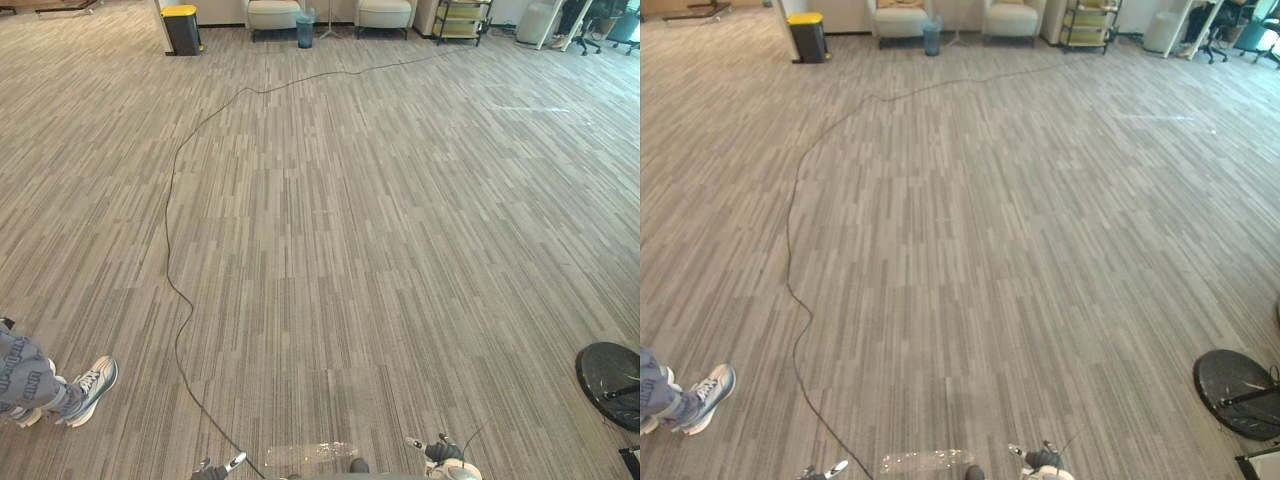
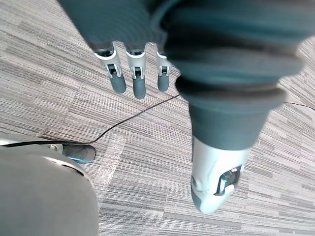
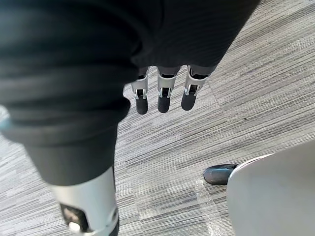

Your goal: Pick up cushions and gather them together orderly.

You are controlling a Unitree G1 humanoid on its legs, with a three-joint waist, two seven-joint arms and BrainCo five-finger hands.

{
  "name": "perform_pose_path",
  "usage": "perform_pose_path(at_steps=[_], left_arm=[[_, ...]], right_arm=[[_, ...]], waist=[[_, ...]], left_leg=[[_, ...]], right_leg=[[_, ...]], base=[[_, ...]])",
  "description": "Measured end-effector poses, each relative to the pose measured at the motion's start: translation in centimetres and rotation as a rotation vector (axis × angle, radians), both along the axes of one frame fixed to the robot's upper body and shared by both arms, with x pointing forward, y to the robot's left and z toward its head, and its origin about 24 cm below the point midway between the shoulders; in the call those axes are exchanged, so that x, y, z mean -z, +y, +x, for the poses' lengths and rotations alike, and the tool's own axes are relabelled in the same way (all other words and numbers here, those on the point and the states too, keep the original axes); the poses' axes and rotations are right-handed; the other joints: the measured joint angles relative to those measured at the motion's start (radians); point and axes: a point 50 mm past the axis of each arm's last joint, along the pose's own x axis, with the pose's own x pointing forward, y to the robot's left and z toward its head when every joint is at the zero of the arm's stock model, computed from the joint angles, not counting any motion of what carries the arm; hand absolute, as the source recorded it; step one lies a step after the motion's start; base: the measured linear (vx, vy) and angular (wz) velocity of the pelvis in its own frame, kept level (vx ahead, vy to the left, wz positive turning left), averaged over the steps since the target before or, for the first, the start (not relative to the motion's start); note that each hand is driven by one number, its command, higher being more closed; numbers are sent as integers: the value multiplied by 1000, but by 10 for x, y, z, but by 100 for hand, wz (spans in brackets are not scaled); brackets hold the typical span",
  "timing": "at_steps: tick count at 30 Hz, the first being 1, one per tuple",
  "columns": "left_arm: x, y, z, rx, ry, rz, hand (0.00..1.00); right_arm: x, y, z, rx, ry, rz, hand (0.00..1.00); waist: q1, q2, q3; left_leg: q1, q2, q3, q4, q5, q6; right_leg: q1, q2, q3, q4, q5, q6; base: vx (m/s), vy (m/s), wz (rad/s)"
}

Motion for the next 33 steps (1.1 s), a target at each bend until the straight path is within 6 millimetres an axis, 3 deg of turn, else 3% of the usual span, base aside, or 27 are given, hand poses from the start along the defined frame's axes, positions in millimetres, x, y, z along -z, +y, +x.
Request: perform_pose_path(at_steps=[26, 33], left_arm=[[-1, 1, 6, 113, 8, 18, 0], [-1, 0, 6, 150, 15, 29, 0]], right_arm=[[2, -4, -3, 41, 15, 8, 0], [2, -4, -3, 42, 12, 6, 0]], waist=[[-1, -3, 2], [-1, -3, 2]], left_leg=[[-17, -17, -56, 11, -3, 3], [-17, -18, -63, -10, 13, 22]], right_leg=[[9, -21, -67, 11, -18, 7], [0, -21, -77, 18, -29, 9]], base=[[-12, -5, 7], [-68, -17, 3]])
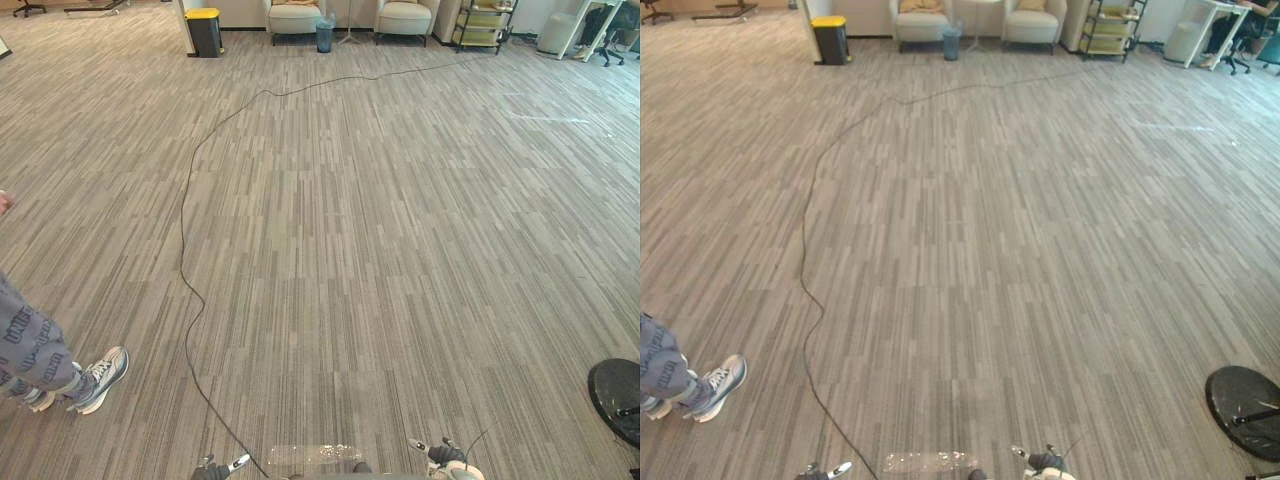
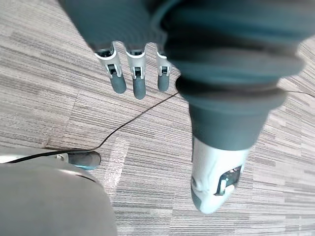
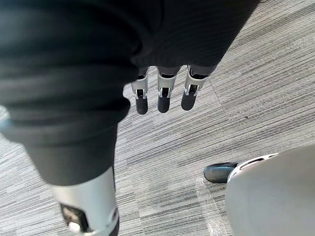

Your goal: Pick up cushions and gather them together orderly.

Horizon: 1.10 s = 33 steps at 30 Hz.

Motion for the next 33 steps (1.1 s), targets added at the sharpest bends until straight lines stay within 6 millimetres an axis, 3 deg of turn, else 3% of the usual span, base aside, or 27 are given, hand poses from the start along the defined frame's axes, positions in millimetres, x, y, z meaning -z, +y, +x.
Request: perform_pose_path(at_steps=[8, 10, 13, 15, 16, 17, 18, 19, 21, 22, 24, 25, 26, 27, 29, 30, 31, 32, 33], left_arm=[[0, 0, 0, 5, 2, 2, 0], [-1, 1, 7, 10, -13, 5, 0], [-3, 1, 18, 15, -40, 5, 0], [-5, 4, 21, -4, -61, 9, 0], [-7, 3, 24, -35, -86, 3, 0], [-7, 2, 23, -51, -89, -2, 0], [-6, 1, 21, -79, -93, -9, 0], [-6, -1, 21, -87, -97, -18, 0], [-7, -1, 21, -93, -102, -19, 0], [-7, -1, 21, -104, -106, -23, 0], [-7, -1, 22, -115, -112, -27, 0], [-7, -1, 22, -116, -113, -25, 0], [-6, 0, 20, -119, -109, -23, 0], [-8, 3, 24, -111, -120, -11, 0], [-9, 6, 26, -109, -130, -6, 0], [-10, 11, 27, -104, -132, 7, 0], [-10, 11, 27, -100, -129, 9, 0], [-10, 13, 27, -74, -118, 17, 0], [-11, 13, 28, -58, -119, 20, 0]], right_arm=[[0, 0, 0, 2, -1, 0, 0], [-1, 0, 4, 7, -15, 3, 0], [-3, -2, 9, 32, -39, 5, 0], [-4, -1, 11, 37, -49, -1, 0], [-5, -1, 11, 41, -66, -8, 0], [-6, -2, 11, 45, -75, -14, 0], [-8, -2, 13, 45, -86, -17, 0], [-8, -3, 16, 48, -92, -20, 0], [-8, -3, 15, 49, -88, -20, 0], [-8, -2, 14, 49, -85, -20, 0], [-8, -3, 14, 50, -77, -22, 0], [-7, -2, 12, 47, -68, -21, 0], [-7, -4, 12, 44, -64, -26, 0], [-5, 5, 12, 23, -61, -5, 0], [-6, 8, 15, 20, -79, 5, 0], [-6, 12, 15, 19, -77, 16, 0], [-6, 12, 15, 19, -77, 17, 0], [-6, 13, 15, 15, -81, 22, 0], [-6, 13, 16, 10, -84, 21, 0]], waist=[[-1, 1, 2], [-1, -3, 23], [-2, 5, 59], [6, -5, 73], [7, 4, 84], [8, 10, 87], [10, 21, 92], [11, 28, 94], [13, 25, 93], [21, 22, 94], [27, 21, 94], [39, 15, 93], [46, 9, 92], [45, -4, 85], [53, -18, 83], [58, -39, 83], [56, -42, 81], [53, -48, 79], [52, -49, 79]], left_leg=[[-3, 1, -15, -15, 2, -6], [-37, 2, -16, 44, -31, -23], [-123, 21, 1, 253, -133, -50], [-209, 43, 80, 475, -159, -78], [-276, 79, 131, 657, -158, -78], [-305, 100, 147, 733, -154, -79], [-355, 143, 177, 856, -177, -56], [-390, 178, 196, 873, -220, -49], [-421, 185, 202, 824, -230, -50], [-449, 179, 204, 718, -223, -54], [-485, 151, 197, 537, -148, -67], [-485, 118, 183, 405, 6, -71], [-481, 105, 188, 405, 18, -48], [-487, 84, 210, 444, -45, -22], [-495, 87, 222, 512, -97, 16], [-451, 82, 237, 539, -156, 34], [-439, 80, 237, 539, -165, 38], [-379, 70, 243, 525, -202, 46], [-341, 68, 251, 516, -218, 54]], right_leg=[[0, 3, -17, -18, 4, -8], [-6, -1, -22, 2, -14, -11], [-19, -7, -42, 83, -76, -19], [-28, -23, -43, 137, -120, -28], [-19, -24, -42, 164, -155, -38], [-11, -21, -40, 172, -168, -43], [4, -19, -30, 187, -194, -47], [23, -25, -14, 194, -216, -43], [26, -43, -6, 193, -227, -31], [28, -70, 10, 192, -240, -10], [42, -119, 26, 182, -264, 28], [71, -164, 40, 157, -281, 57], [77, -173, 49, 150, -283, 59], [87, -200, 73, 152, -252, 27], [68, -210, 96, 208, -218, 39], [20, -227, 131, 368, -199, 71], [2, -229, 139, 419, -191, 83], [-89, -235, 178, 658, -119, 127], [-147, -233, 204, 813, -102, 147]], base=[[37, -3, 6], [42, -20, 10], [40, -21, 23], [56, -10, 8], [52, -23, -3], [104, 11, -11], [205, 71, -17], [287, 115, -20], [210, 98, -17], [334, 213, -28], [463, 328, -31], [379, 302, -30], [489, 349, -33], [401, 255, -15], [632, 371, -14], [533, 307, -18], [516, 248, -19], [391, 168, -7], [646, 236, -26]])
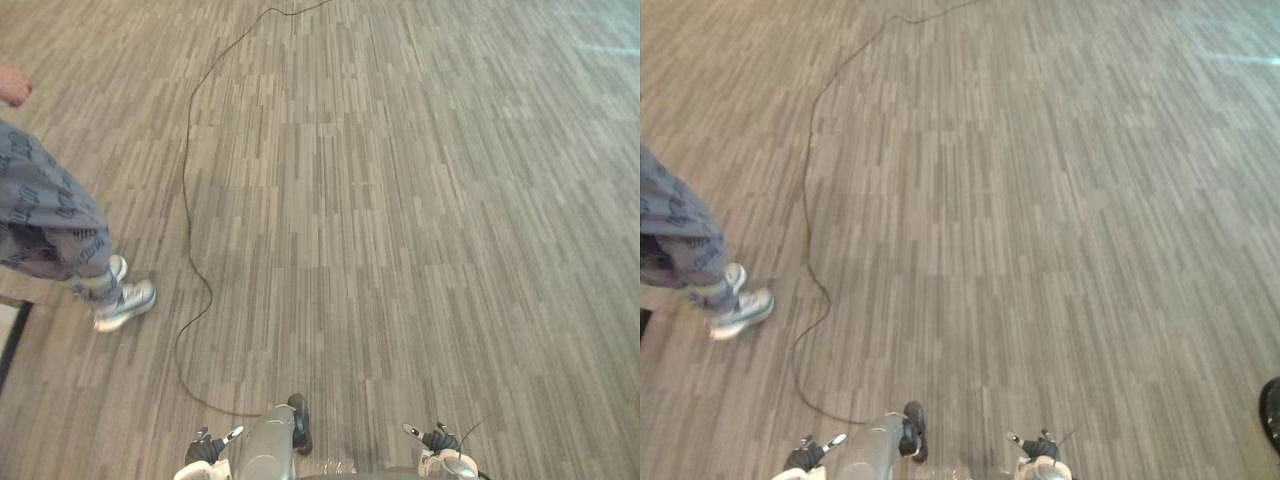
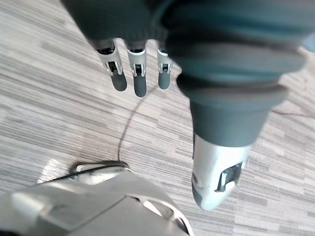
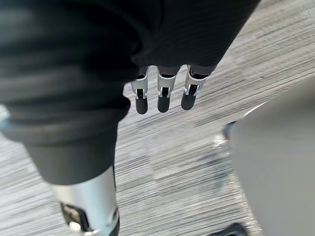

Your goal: Pick up cushions and gather them together orderly.

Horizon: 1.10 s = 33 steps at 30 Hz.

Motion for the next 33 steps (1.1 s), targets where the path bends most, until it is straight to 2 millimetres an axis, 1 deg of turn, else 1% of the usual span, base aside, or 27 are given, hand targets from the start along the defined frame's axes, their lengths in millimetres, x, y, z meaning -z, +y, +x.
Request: perform_pose_path(at_steps=[1, 3, 4, 6, 7, 8, 9, 10, 11, 12, 13, 14, 15, 16, 18, 19, 22, 23, 24, 25, 26, 27, 28, 29, 30, 32, 33], left_arm=[[-1, -3, 5, 13, -11, -4, 0], [1, -5, 3, 6, 0, -14, 0], [1, -5, 2, 7, 6, -14, 0], [0, -11, 13, 19, -16, -28, 0], [2, -21, 17, 23, -23, -56, 0], [2, -25, 18, 26, -24, -67, 0], [3, -29, 20, 45, -22, -71, 0], [4, -30, 18, 62, -9, -80, 0], [6, -30, 15, 58, 2, -84, 0], [8, -39, 15, 46, 9, -114, 0], [7, -46, 19, 29, -8, -133, 0], [6, -48, 20, 30, -16, -134, 0], [6, -48, 21, 11, -21, -140, 0], [5, -49, 22, -4, -38, -143, 0], [0, -44, 30, 0, -79, -127, 0], [-4, -39, 34, 3, -104, -109, 0], [-7, -38, 38, 6, -133, -101, 0], [-7, -37, 39, -6, -138, -100, 0], [-8, -37, 41, -15, -155, -105, 0], [-9, -37, 41, -18, -158, -106, 0], [-9, -38, 42, -29, -165, -111, 0], [-9, -37, 40, -39, -163, -111, 0], [-8, -37, 39, -48, -168, -113, 0], [-9, -31, 37, -53, -167, -98, 0], [-10, -25, 37, -49, -164, -84, 0], [-10, -21, 36, -47, -159, -74, 0], [-9, -20, 36, -43, -149, -73, 0]], right_arm=[[-3, -3, 5, -18, -24, -12, 0], [-6, -5, 10, -23, -53, -16, 0], [-8, -5, 14, -29, -76, -20, 0], [-11, -6, 19, -30, -104, -23, 0], [-13, -7, 26, -38, -126, -24, 0], [-14, -8, 28, -40, -132, -26, 0], [-16, -10, 31, -46, -138, -31, 0], [-14, -11, 28, -46, -124, -30, 0], [-14, -12, 27, -41, -119, -33, 0], [-17, -24, 30, -51, -122, -69, 0], [-17, -27, 29, -54, -113, -82, 0], [-16, -29, 28, -42, -110, -82, 0], [-16, -29, 27, -45, -104, -85, 0], [-16, -26, 28, -61, -104, -85, 0], [-13, -15, 27, -88, -90, -63, 0], [-12, -10, 27, -102, -89, -55, 0], [-11, -5, 27, -99, -86, -40, 0], [-11, -4, 28, -94, -85, -36, 0], [-11, -3, 26, -89, -79, -32, 0], [-10, -3, 25, -87, -74, -31, 0], [-8, -3, 20, -78, -59, -27, 0], [-8, -4, 19, -78, -54, -30, 0], [-7, -4, 16, -79, -44, -31, 0], [-3, 4, 10, -79, -22, -11, 0], [-2, 11, 10, -84, -24, 7, 0], [-1, 17, 6, -87, -17, 17, 0], [-1, 18, 6, -90, -19, 19, 0]], waist=[[-2, 5, 10], [-7, 23, 23], [-24, 24, 23], [-43, 21, 26], [-50, 35, 26], [-53, 41, 27], [-56, 48, 26], [-59, 42, 28], [-66, 47, 27], [-64, 105, 22], [-60, 114, 28], [-63, 116, 32], [-68, 129, 42], [-65, 139, 50], [-47, 129, 55], [-44, 105, 57], [-38, 103, 56], [-27, 102, 56], [-10, 97, 58], [-7, 94, 57], [6, 85, 54], [11, 86, 52], [18, 79, 49], [17, 47, 24], [8, 17, 6], [18, -10, -9], [14, -15, -12]], left_leg=[[99, -7, 3, -32, -55, 4], [198, -8, 5, -67, -100, -1], [275, -6, 11, -112, -100, -15], [346, -8, 0, -161, -108, -24], [386, 3, -2, -196, -107, -24], [398, 9, -4, -209, -107, -24], [421, 10, -29, -231, -105, -29], [473, 5, -78, -249, -105, -53], [489, 10, -103, -248, -108, -66], [501, 57, -138, -220, -89, -112], [471, 57, -173, -125, -9, -175], [453, 59, -184, -66, 30, -170], [373, 80, -200, 167, 168, -187], [271, 144, -191, 425, 155, -217], [161, 208, -137, 612, 91, -182], [89, 221, -111, 619, 65, -150], [-35, 232, -78, 519, 19, -129], [-82, 210, -71, 355, 11, -122], [-114, 169, -90, 148, 33, -126], [-118, 156, -99, 94, 50, -133], [-128, 113, -134, -125, 131, -158], [-135, 101, -157, -183, 187, -172], [-133, 90, -167, -182, 266, -166], [-131, 58, -155, -148, 294, -117], [-145, 45, -139, -82, 224, -88], [-125, 37, -96, -3, 152, -56], [-101, 34, -81, 9, 122, -48]], right_leg=[[-106, 7, -16, 243, -25, -35], [-179, 21, -69, 338, -85, -92], [-231, 39, -158, 309, -148, -113], [-312, 57, -262, 204, -185, -155], [-365, 97, -313, 36, -174, -165], [-379, 118, -329, -54, -152, -168], [-392, 160, -359, -242, -75, -178], [-382, 210, -349, -429, 103, -244], [-367, 218, -330, -439, 184, -286], [-346, 244, -353, -400, 144, -300], [-332, 230, -360, -352, 88, -294], [-311, 228, -367, -351, 70, -288], [-225, 229, -371, -386, 23, -278], [-133, 256, -368, -438, 6, -278], [-9, 270, -357, -492, -19, -278], [62, 266, -348, -538, -53, -263], [141, 264, -333, -588, -85, -248], [185, 252, -306, -610, -99, -224], [221, 225, -280, -625, -118, -202], [226, 217, -274, -625, -122, -194], [258, 186, -245, -638, -144, -159], [275, 176, -230, -649, -159, -140], [300, 162, -207, -658, -175, -121], [317, 119, -169, -657, -175, -133], [287, 93, -131, -604, -139, -163], [237, 58, -68, -445, -124, -146], [201, 44, -53, -343, -104, -112]], base=[[506, 131, -40], [375, 83, -31], [245, 48, 7], [595, 45, 31], [679, 4, 30], [616, -23, 28], [633, -54, 35], [655, -75, 44], [684, -99, 34], [814, -142, 30], [671, -113, 20], [767, -173, 24], [617, -87, 17], [739, -90, 11], [549, -26, -5], [497, -47, -2], [389, 22, -13], [538, 152, -51], [538, 152, -53], [555, 234, -62], [522, 280, -53], [643, 360, -70], [576, 325, -65], [747, 379, -61], [626, 299, -44], [537, 272, -31], [571, 285, -37]])
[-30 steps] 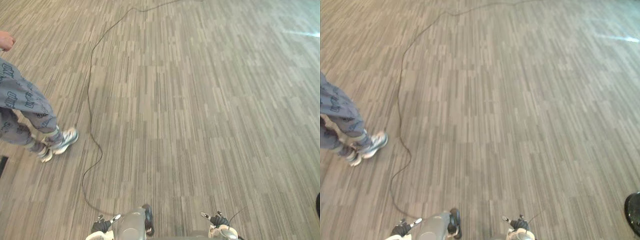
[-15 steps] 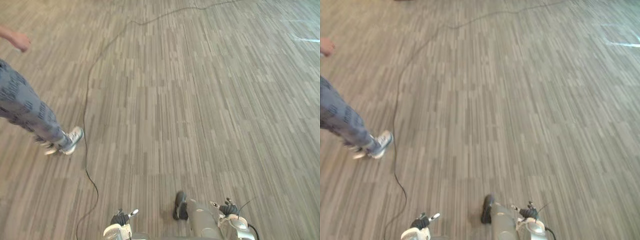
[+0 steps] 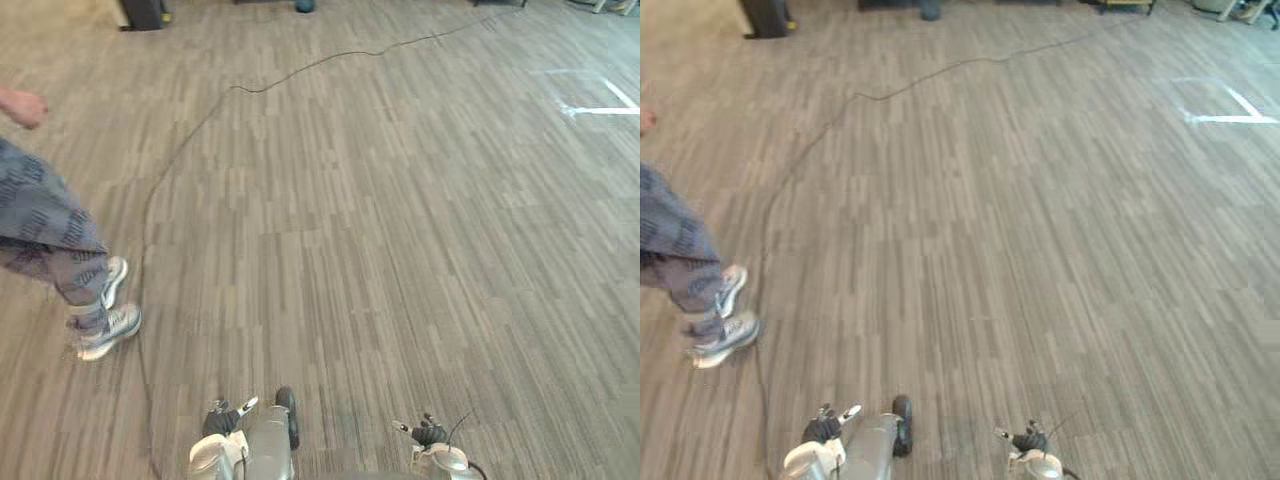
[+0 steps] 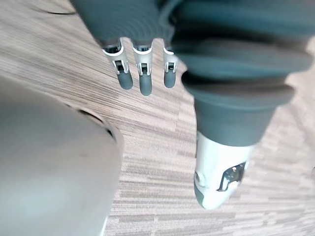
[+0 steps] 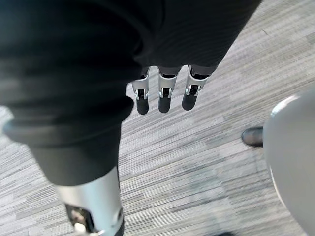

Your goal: Pick up cushions and gather them together orderly.

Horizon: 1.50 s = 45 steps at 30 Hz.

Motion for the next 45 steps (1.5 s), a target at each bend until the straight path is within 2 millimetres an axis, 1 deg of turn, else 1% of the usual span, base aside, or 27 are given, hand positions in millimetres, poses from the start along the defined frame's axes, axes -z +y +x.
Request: perform_pose_path(at_steps=[2, 3, 5, 9, 11, 12, 13, 14, 16, 17, 20, 21, 22, 25, 27, 29, 30, 32, 33, 34, 35, 36, 38, 39, 41, 42, 45], left_arm=[[3, -1, -1, 9, 33, -6, 0], [5, -2, -3, 19, 49, -7, 0], [6, -5, -4, 37, 61, -2, 0], [7, -12, -3, 61, 69, -10, 0], [9, -17, -4, 85, 82, -16, 0], [10, -17, -6, 113, 102, -5, 0], [12, -15, -9, 127, 120, 3, 0], [12, -16, -9, 133, 124, 3, 0], [15, -26, -10, 138, 136, -20, 0], [15, -31, -9, 150, 135, -27, 0], [12, -30, -6, 115, 108, -28, 0], [9, -24, -1, 100, 81, -16, 0], [8, -23, 0, 95, 77, -13, 0], [3, -13, 2, 31, 21, -6, 0], [1, -13, 3, -4, -6, -21, 0], [1, -15, 2, -28, -13, -31, 0], [2, -15, 2, -31, -10, -27, 0], [1, -15, 2, -34, -12, -29, 0], [1, -15, 3, -32, -16, -30, 0], [1, -6, 1, -22, -6, -5, 0], [1, -4, 0, -22, -2, -2, 0], [0, 0, 1, -23, -4, 8, 0], [3, 2, -3, -11, 30, 15, 0], [3, 2, -3, -7, 35, 16, 0], [8, -2, -10, 13, 72, 6, 0], [8, -3, -12, 18, 80, 7, 0], [10, -5, -13, 67, 101, 17, 0]], right_arm=[[-4, 0, 7, -7, -41, 1, 0], [-6, -3, 11, -8, -64, -7, 0], [-8, -6, 13, -8, -83, -17, 0], [-11, -17, 17, -14, -99, -44, 0], [-13, -22, 20, -18, -101, -57, 0], [-13, -24, 22, -19, -102, -61, 0], [-13, -25, 22, -14, -103, -61, 0], [-14, -27, 22, -9, -105, -63, 0], [-17, -35, 27, 11, -123, -76, 0], [-19, -40, 28, 39, -135, -80, 0], [-18, -36, 28, 22, -125, -76, 0], [-16, -34, 26, 11, -111, -79, 0], [-16, -34, 25, 11, -107, -78, 0], [-12, -28, 17, 30, -83, -60, 0], [-11, -28, 14, 35, -73, -59, 0], [-9, -27, 12, 36, -61, -55, 0], [-6, -27, 6, 38, -37, -54, 0], [-4, -29, 2, 39, -20, -58, 0], [0, -25, -7, 41, 14, -43, 0], [1, -16, -7, 42, 15, -21, 0], [2, -15, -7, 42, 14, -15, 0], [2, -11, -7, 45, 10, -2, 0], [1, -11, -4, 36, -4, -2, 0], [0, -12, -3, 32, -7, -4, 0], [-3, -16, 4, -18, -31, -30, 0], [-5, -16, 6, -30, -44, -34, 0], [-10, -19, 18, -33, -88, -45, 0]], waist=[[-6, 10, 6], [-14, 22, 14], [-26, 30, 16], [-46, 49, 21], [-61, 67, 26], [-73, 66, 28], [-85, 59, 32], [-90, 65, 36], [-85, 107, 37], [-98, 129, 46], [-87, 160, 69], [-80, 160, 83], [-80, 153, 87], [-62, 116, 100], [-45, 113, 92], [-41, 112, 92], [-38, 110, 90], [-29, 113, 87], [-10, 94, 70], [-13, 51, 38], [-15, 41, 33], [-16, 16, 32], [-27, 8, 36], [-30, 11, 38], [-32, 32, 37], [-34, 35, 38], [-71, 44, 41]], left_leg=[[101, -1, 29, -8, -77, 7], [185, -2, 51, -36, -112, 6], [290, 1, 79, -89, -138, -5], [467, 28, 170, -219, -150, -31], [524, 42, 192, -286, -140, -65], [559, 39, 200, -325, -133, -79], [604, 30, 192, -344, -132, -80], [619, 33, 185, -349, -129, -86], [639, 73, 157, -322, -78, -149], [623, 106, 112, -206, -52, -182], [342, 229, -43, 486, 82, -180], [239, 236, -78, 668, 22, -187], [216, 234, -80, 686, 10, -186], [61, 212, -47, 596, -53, -133], [-4, 168, -32, 333, -78, -103], [-25, 115, -65, 96, -57, -115], [-28, 68, -103, -168, 30, -130], [-36, 61, -119, -237, 94, -121], [-26, 43, -127, -207, 204, -107], [-32, 12, -110, -167, 168, -67], [-29, 7, -102, -156, 152, -55], [-9, -5, -65, -97, 87, -29], [88, -24, -34, -47, -19, -7], [106, -24, -27, -47, -31, -4], [253, -18, 8, -92, -94, 0], [329, -14, 28, -149, -99, -2], [447, 0, 39, -260, -102, -8]], right_leg=[[-162, -11, 23, 394, 46, 65], [-250, -10, -3, 575, 21, 61], [-334, -8, -85, 638, -18, 35], [-463, 1, -313, 365, -76, -41], [-505, 34, -377, 150, -11, -57], [-521, 57, -409, -16, 85, -71], [-519, 75, -405, -107, 225, -125], [-509, 82, -401, -108, 275, -170], [-518, 110, -399, -7, 182, -191], [-503, 128, -406, 42, 117, -200], [-365, 235, -336, -22, 47, -210], [-286, 262, -296, -54, 28, -225], [-265, 265, -288, -62, 22, -229], [-101, 283, -188, -166, -5, -214], [-19, 281, -97, -225, -18, -185], [44, 266, -41, -268, -31, -164], [101, 245, 10, -315, -53, -129], [138, 235, 46, -331, -74, -106], [155, 206, 91, -322, -90, -91], [96, 163, 121, -204, -94, -80], [73, 155, 125, -154, -97, -62], [-12, 133, 135, 74, -82, -3], [-151, 90, 107, 456, 5, 122], [-166, 82, 92, 497, 4, 121], [-268, 30, -41, 599, -40, 42], [-321, 24, -110, 555, -67, -1], [-449, 65, -205, 290, -70, -19]], base=[[586, 234, -58], [462, 152, -60], [310, 60, -43], [543, 12, -42], [428, -44, -26], [554, -125, -25], [688, -168, -20], [591, -162, -34], [505, -197, -36], [662, -342, -33], [550, -203, -75], [500, -77, -104], [598, -78, -98], [432, -34, -77], [436, 65, -104], [632, 205, -107], [702, 291, -84], [521, 286, -89], [740, 441, -109], [745, 437, -90], [754, 408, -61], [500, 262, -42], [586, 291, -40], [656, 292, -37], [549, 186, -42], [357, 82, -31], [475, 17, -9]])
